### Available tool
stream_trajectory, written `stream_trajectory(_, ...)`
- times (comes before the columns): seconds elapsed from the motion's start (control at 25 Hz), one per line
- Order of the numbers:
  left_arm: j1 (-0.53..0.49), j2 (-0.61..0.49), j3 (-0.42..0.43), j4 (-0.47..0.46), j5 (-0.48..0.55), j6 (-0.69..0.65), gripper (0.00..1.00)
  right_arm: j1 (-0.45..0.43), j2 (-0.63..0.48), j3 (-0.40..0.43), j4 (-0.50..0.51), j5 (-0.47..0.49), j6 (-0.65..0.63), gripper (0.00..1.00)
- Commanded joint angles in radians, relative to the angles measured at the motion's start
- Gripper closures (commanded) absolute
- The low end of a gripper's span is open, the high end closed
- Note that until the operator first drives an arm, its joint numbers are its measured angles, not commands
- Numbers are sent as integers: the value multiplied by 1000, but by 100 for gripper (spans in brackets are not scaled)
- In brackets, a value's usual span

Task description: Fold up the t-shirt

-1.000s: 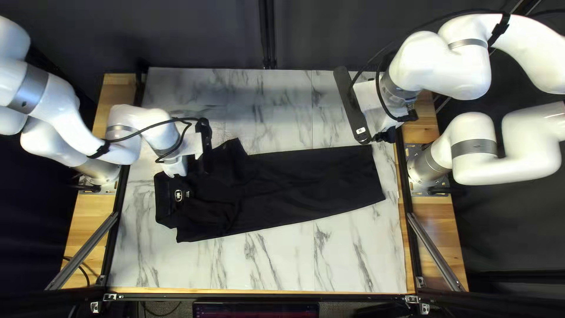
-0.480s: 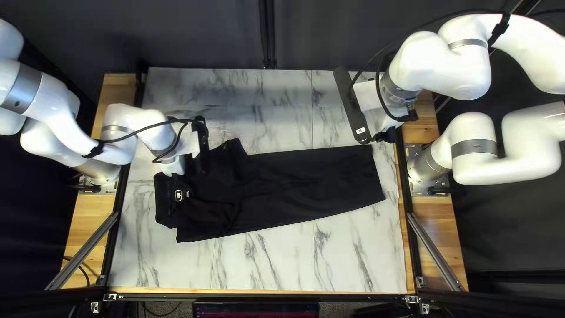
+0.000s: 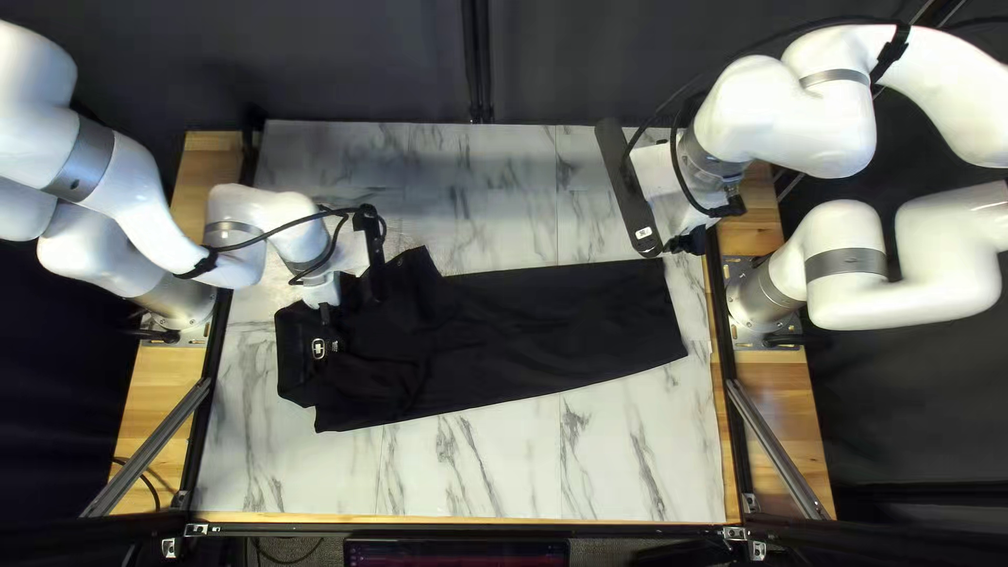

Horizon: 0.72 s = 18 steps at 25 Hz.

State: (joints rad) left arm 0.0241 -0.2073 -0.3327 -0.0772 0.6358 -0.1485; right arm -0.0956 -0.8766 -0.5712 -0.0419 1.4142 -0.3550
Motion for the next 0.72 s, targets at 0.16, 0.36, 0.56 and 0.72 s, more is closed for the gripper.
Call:
stream_trajectory(0.16, -4, 6, 6, 1, -14, -6, 100, 0, 0, 0, 0, 0, 0, 0)
stream_trajectory(0.36, -22, -26, 10, 11, 10, -34, 100, 0, 0, 0, 0, 0, 0, 0)
stream_trajectory(0.56, -81, -97, -13, 43, 97, -119, 100, 0, 0, 0, 0, 0, 0, 0)
stream_trajectory(0.72, -128, -126, -44, 66, 155, -176, 100, 0, 0, 0, 0, 0, 0, 0)
